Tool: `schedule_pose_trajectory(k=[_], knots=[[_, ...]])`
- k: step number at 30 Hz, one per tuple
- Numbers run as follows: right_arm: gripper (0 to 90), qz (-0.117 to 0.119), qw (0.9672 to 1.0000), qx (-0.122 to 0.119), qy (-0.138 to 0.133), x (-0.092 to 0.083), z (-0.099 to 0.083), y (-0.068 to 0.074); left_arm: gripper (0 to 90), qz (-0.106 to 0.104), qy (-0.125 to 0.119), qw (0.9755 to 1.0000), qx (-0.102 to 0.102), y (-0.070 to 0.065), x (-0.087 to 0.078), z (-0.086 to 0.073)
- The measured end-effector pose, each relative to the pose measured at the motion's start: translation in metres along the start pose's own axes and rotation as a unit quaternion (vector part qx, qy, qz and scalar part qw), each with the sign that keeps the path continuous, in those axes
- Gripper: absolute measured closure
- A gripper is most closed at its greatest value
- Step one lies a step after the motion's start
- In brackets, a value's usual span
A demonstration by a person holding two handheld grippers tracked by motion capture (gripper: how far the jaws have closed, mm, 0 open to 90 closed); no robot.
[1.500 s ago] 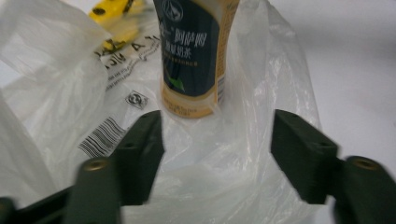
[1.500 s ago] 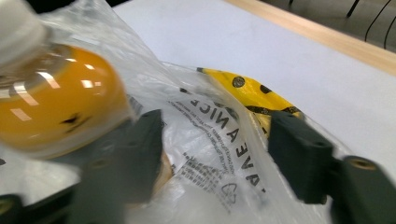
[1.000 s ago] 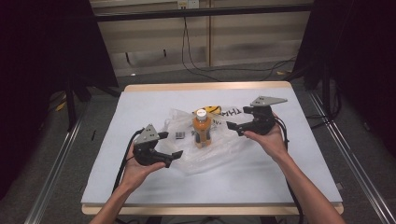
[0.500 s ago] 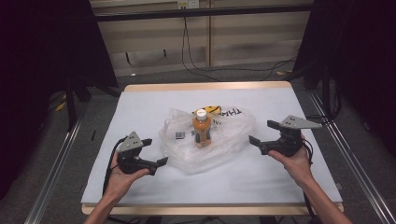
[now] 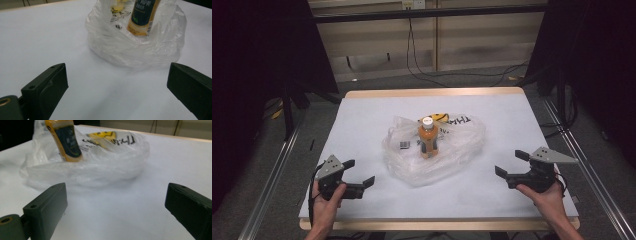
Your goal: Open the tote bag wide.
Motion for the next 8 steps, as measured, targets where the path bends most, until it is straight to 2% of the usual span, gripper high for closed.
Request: schedule_pose_trajectory(k=[1,4,8], knots=[[4.2,-0.004,1.0000,0.002,-0.001,-0.003,-0.004,-0.002,3.1,-0.006,0.002,1.0000,-0.007,0.002,0.000,-0.003],[4.2,-0.013,0.9996,0.023,-0.004,-0.011,-0.014,-0.007,2.6,-0.004,0.002,1.0000,0.007,0.006,-0.006,-0.010],[4.3,-0.023,0.9987,0.038,-0.024,-0.019,-0.015,-0.011,2.4,-0.011,0.006,0.9999,0.005,0.008,-0.008,-0.014]])
Point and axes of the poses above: each handheld gripper's, and its own axes: x roughly forward along the jaws, z roughly out of its top, y roughly to its left, the point moved 9 cm from there along x, roughly forward along the jaws, and after that the axes turned 14 degrees about -x, right-handed, at the moved point
